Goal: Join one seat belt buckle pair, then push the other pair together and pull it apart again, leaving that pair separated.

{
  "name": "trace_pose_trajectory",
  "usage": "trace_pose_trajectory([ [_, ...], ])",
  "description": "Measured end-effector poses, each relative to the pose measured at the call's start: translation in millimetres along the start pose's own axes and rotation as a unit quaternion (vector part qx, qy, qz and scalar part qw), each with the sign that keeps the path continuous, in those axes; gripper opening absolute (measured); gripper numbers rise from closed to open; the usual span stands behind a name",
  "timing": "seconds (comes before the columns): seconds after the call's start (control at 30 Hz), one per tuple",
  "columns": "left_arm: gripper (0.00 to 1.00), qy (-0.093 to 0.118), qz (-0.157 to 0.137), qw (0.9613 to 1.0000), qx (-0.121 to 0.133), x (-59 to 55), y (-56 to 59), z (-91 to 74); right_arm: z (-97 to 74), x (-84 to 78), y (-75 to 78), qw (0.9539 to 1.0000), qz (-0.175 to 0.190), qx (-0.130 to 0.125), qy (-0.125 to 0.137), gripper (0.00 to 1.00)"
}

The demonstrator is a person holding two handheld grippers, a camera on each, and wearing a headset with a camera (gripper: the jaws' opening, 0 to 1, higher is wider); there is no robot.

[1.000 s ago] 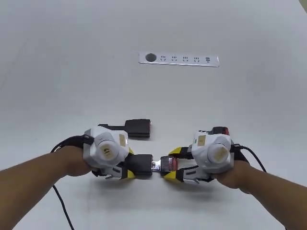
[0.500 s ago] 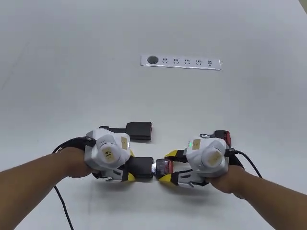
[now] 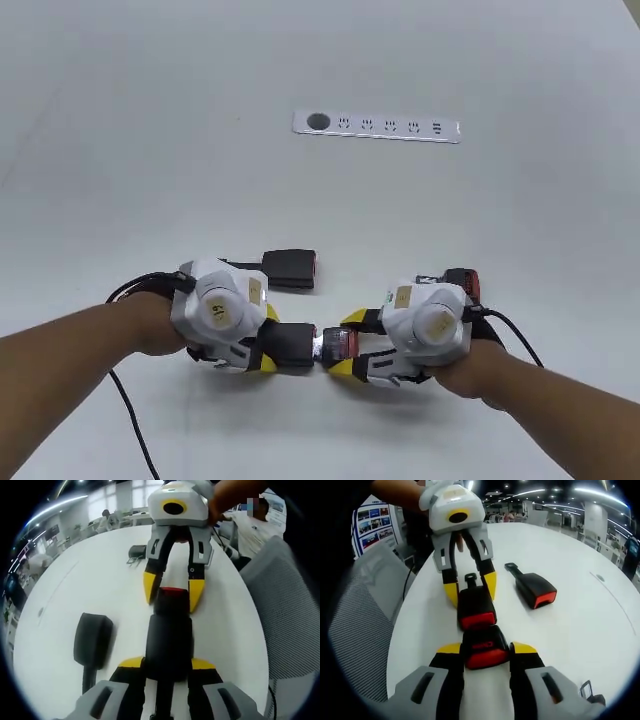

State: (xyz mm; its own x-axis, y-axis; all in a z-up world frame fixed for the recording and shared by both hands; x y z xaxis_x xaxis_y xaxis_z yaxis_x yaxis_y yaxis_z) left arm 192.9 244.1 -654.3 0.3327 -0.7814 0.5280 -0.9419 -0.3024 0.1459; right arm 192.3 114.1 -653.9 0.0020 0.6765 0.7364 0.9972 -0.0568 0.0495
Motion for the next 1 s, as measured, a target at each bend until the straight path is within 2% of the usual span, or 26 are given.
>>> trace_pose_trajectory([
  [0.1, 0.33, 0.006, 0.005, 1.0, -0.001, -0.1, 0.0, -0.2, -1.2, -1.2, -0.7, 1.0, -0.003, 0.0, 0.002, 0.34],
  [0.3, 0.33, 0.033, 0.014, 0.9993, -0.007, -2.9, 1.9, -1.6, -0.4, -4.1, -1.5, 0.9999, -0.012, 0.002, 0.011, 0.34],
  [0.37, 0.32, 0.039, 0.017, 0.999, -0.013, -4.1, 1.7, -1.9, -1.0, -3.9, -2.4, 0.9994, -0.032, 0.005, 0.013, 0.33],
  [0.47, 0.32, 0.048, 0.019, 0.9985, -0.018, -3.3, 2.5, -1.7, -1.3, -5.8, -1.4, 0.9993, -0.032, 0.005, 0.017, 0.33],
  [1.0, 0.32, 0.064, 0.026, 0.9972, -0.03, -7.8, -0.6, -2.7, -4.4, -1.3, -6.2, 0.998, -0.048, 0.001, 0.04, 0.32],
])
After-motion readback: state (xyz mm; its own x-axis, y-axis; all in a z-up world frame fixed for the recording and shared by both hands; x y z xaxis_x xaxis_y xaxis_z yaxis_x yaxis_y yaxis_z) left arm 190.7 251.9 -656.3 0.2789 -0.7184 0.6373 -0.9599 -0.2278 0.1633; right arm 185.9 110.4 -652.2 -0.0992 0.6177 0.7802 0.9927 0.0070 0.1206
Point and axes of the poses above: the centre of the closed fingertips' face, and the gripper's own axes: z roughly forward along the fingers, y roughly to its right, x roughly out of its top, the point moved 5 cm from there along -z, roughly backward along the fingers, and after that the axes turned 12 degrees about -z, right-handed, at the moved point
